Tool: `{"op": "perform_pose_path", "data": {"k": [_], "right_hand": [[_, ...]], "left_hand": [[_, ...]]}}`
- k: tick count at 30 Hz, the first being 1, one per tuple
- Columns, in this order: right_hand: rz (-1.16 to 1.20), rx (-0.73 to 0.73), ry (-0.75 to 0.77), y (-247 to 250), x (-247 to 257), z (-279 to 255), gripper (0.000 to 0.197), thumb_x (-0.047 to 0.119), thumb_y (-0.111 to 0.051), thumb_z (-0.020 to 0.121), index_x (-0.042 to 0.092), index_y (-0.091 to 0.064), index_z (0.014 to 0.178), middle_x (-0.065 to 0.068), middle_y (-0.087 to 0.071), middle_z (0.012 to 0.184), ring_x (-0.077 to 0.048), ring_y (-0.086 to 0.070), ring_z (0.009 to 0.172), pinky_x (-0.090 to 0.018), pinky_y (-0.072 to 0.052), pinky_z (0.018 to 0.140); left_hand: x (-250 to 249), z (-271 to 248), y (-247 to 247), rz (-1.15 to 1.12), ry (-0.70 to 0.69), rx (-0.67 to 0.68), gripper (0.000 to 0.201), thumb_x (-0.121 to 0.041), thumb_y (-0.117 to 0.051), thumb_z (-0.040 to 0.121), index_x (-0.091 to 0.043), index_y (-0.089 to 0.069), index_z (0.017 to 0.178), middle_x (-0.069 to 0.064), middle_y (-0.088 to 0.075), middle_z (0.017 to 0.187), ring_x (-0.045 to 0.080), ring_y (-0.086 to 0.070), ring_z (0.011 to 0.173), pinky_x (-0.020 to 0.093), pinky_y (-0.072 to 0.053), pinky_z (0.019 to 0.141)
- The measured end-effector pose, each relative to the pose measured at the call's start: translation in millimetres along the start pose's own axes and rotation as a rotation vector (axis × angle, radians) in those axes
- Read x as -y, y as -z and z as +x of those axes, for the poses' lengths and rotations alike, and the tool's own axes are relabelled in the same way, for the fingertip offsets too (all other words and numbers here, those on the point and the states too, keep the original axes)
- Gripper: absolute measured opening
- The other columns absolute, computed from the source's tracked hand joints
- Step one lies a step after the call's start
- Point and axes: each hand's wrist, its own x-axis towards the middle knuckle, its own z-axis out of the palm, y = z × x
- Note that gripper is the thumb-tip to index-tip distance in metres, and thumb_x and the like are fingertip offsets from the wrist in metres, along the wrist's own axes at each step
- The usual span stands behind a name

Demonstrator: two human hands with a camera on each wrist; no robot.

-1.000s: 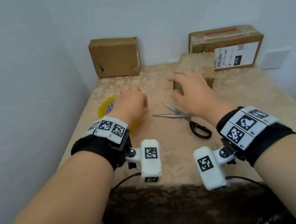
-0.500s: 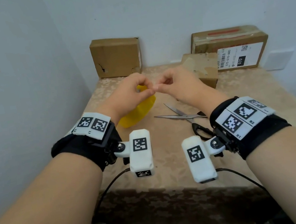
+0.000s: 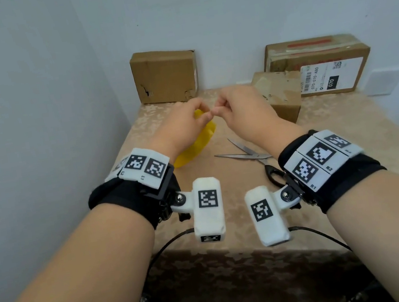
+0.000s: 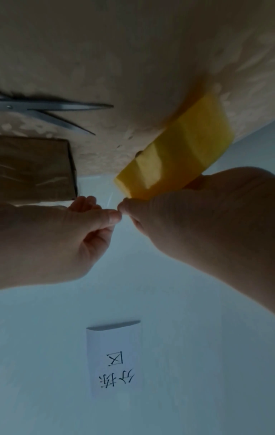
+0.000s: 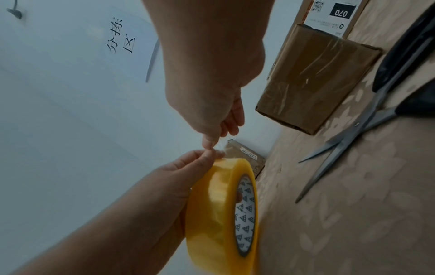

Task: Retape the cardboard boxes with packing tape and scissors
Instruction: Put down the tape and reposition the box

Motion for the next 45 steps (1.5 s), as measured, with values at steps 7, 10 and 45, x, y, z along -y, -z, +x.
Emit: {"op": "perform_pose_path", "data": {"k": [7,10,45], "right_hand": [[0.049,-0.010,-0.041,7,-6,0,0.015,0.026,-0.061,0.093,0.015,-0.058,0.083,0.001,-0.054,0.075,-0.018,-0.052,0.077,-0.027,-0.035,0.068],[0.033,0.012,-0.021,10,-3,0,0.015,0.027,-0.061,0.093,0.019,-0.056,0.082,0.002,-0.055,0.077,-0.018,-0.053,0.078,-0.028,-0.037,0.069],[-0.201,0.052,-0.270,26,-61,-21,0.049,0.056,-0.055,0.076,0.024,-0.046,0.112,0.003,-0.054,0.119,-0.023,-0.039,0.115,-0.048,-0.041,0.093]], "left_hand": [[-1,-3,-4,-0.012,-0.091,-0.019,0.032,-0.022,-0.056,0.094,-0.017,-0.058,0.126,0.001,-0.033,0.147,0.013,-0.047,0.113,0.013,-0.030,0.091],[-5,0,-3,0.006,-0.088,-0.055,0.027,-0.020,-0.055,0.094,-0.014,-0.059,0.121,0.003,-0.043,0.141,0.017,-0.044,0.127,0.023,-0.034,0.099],[1,7,-3,-0.110,-0.153,-0.054,0.019,-0.015,-0.035,0.102,-0.008,-0.053,0.105,0.000,-0.057,0.107,0.006,-0.049,0.085,0.009,-0.034,0.066]]}}
